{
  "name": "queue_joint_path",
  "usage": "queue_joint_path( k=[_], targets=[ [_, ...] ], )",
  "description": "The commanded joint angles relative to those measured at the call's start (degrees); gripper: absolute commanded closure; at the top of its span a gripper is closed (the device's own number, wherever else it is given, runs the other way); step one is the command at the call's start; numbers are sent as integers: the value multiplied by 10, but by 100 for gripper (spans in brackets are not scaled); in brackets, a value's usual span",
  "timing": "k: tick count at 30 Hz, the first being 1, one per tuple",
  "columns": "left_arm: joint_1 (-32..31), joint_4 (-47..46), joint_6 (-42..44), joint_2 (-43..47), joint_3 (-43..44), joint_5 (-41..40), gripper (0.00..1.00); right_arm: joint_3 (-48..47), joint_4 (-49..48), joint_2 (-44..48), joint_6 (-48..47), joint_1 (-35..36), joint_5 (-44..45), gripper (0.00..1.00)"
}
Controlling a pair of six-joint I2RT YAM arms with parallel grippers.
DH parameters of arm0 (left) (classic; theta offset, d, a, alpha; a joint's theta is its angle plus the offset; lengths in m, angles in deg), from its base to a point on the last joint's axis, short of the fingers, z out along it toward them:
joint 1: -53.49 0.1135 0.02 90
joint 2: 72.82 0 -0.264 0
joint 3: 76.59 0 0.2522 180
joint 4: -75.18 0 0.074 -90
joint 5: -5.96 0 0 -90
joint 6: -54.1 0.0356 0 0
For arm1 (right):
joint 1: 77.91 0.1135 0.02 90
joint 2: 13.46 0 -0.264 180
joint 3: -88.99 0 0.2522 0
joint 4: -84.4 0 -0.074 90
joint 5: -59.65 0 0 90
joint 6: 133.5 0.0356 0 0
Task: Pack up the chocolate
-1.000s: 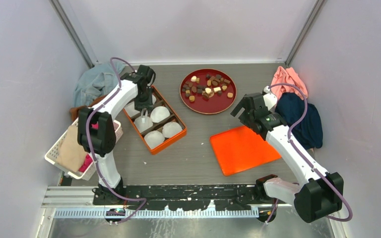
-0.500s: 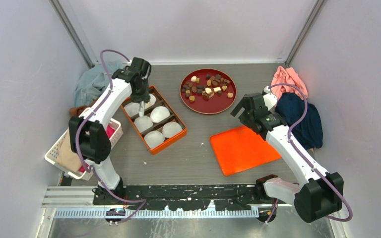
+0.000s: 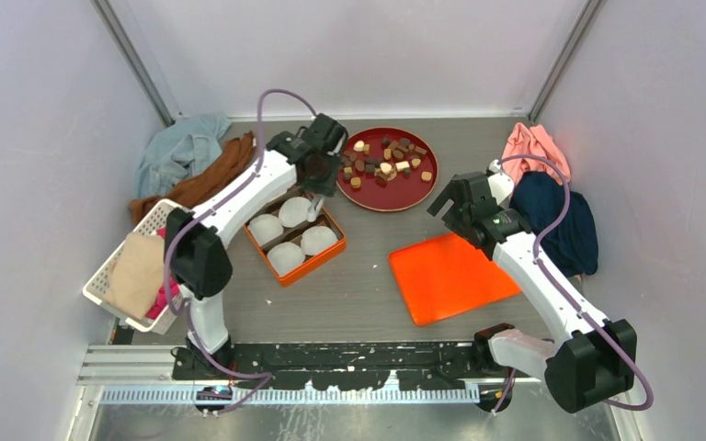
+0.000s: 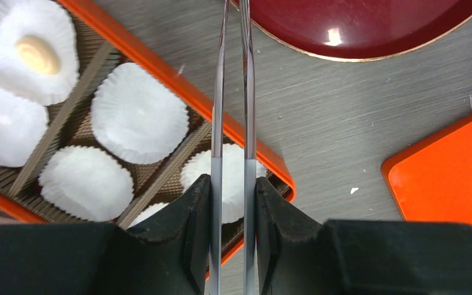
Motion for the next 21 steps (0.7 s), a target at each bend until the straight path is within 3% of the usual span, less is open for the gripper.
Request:
queue_joint_path(
  k=[1,10,21],
  targets=[
    [-11,-4,7,-34,32,9,90,-11,-5,22,5,-2,15,5],
    [-20,-6,2,-62,43,35,77,-10,-1,26,4,-2,17,5],
    [-27,0,6,-98,78,47,68,-12,-1,24,6,-2,16,5]
  ],
)
